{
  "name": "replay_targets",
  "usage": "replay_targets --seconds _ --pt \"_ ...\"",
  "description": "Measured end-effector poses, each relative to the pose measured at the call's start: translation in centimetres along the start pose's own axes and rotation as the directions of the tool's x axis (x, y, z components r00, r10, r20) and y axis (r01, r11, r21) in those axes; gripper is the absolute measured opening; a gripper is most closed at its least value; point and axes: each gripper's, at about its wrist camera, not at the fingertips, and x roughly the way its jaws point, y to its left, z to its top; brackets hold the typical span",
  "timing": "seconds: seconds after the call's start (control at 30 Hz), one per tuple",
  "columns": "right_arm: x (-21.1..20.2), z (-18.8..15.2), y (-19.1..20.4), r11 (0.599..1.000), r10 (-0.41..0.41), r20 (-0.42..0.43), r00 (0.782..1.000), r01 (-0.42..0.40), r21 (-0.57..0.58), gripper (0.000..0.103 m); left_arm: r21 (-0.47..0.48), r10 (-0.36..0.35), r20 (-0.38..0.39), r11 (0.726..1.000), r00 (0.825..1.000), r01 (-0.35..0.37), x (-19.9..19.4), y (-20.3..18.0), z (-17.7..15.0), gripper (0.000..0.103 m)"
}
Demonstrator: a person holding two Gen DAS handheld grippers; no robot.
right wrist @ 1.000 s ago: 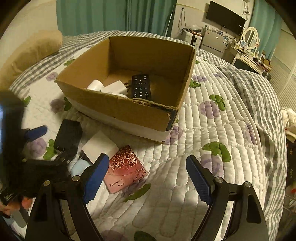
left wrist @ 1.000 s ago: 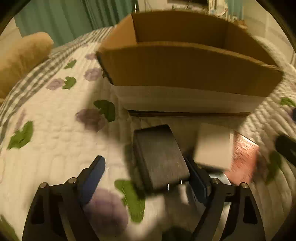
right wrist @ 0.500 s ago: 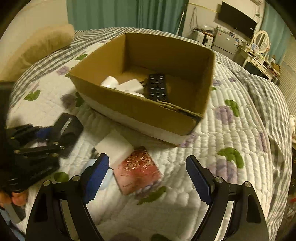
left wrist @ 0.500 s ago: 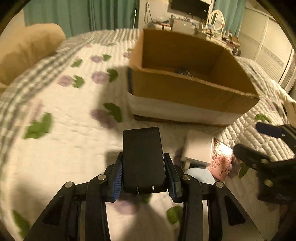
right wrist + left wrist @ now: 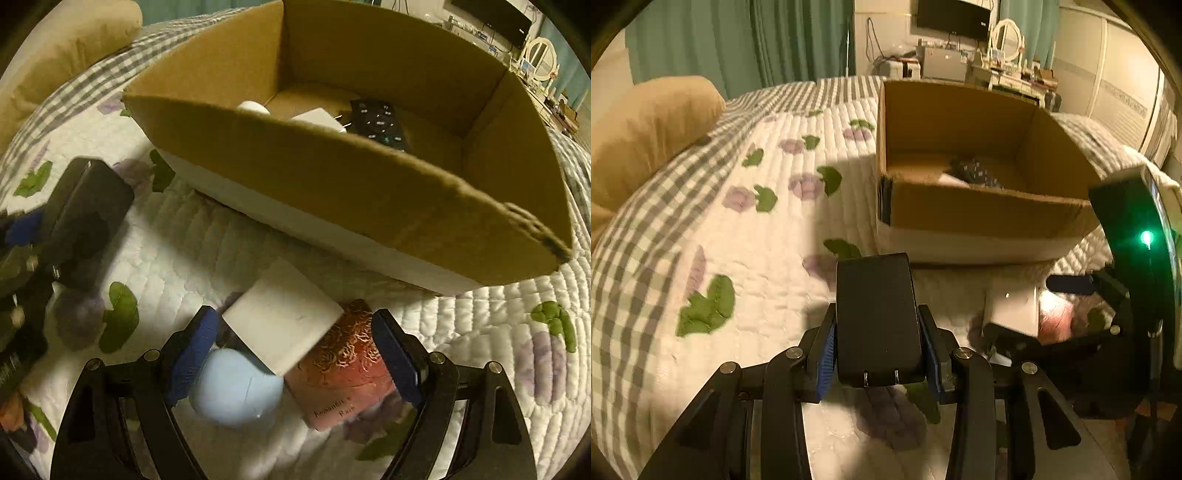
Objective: Organize rigid objects
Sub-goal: 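Grasp the black power bank with left gripper while right grasps white charger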
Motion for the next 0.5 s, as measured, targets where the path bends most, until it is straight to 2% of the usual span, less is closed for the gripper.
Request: replay_targets --seconds 0.23,0.27,0.37,0.5 --pt "1.8 0.1 0.2 1.0 -0.017 -0.025 1.0 0.017 0.002 0.085 0.013 0.017 0.0 1.0 1.0 -0.017 0.3 -0.3 -0.7 0.04" --pt "1.8 0.0 0.3 1.0 -0.021 -0.018 1.0 0.021 0.0 0.084 0.015 0.02 0.0 1.0 1.0 -0.02 0.3 -0.3 -0.7 0.04" --pt "1.4 -0.5 0.5 1.0 0.009 0.011 1.0 -0.009 0.006 0.071 0.015 0.023 0.001 1.0 1.0 -0.023 0.4 -0.3 -0.8 0.04" --pt "0.8 -1.4 0.3 0.999 -0.014 0.051 0.999 0.012 0.034 0.071 0.013 0.029 0.001 0.999 1.0 -0.029 0.4 -0.2 -0.8 0.04"
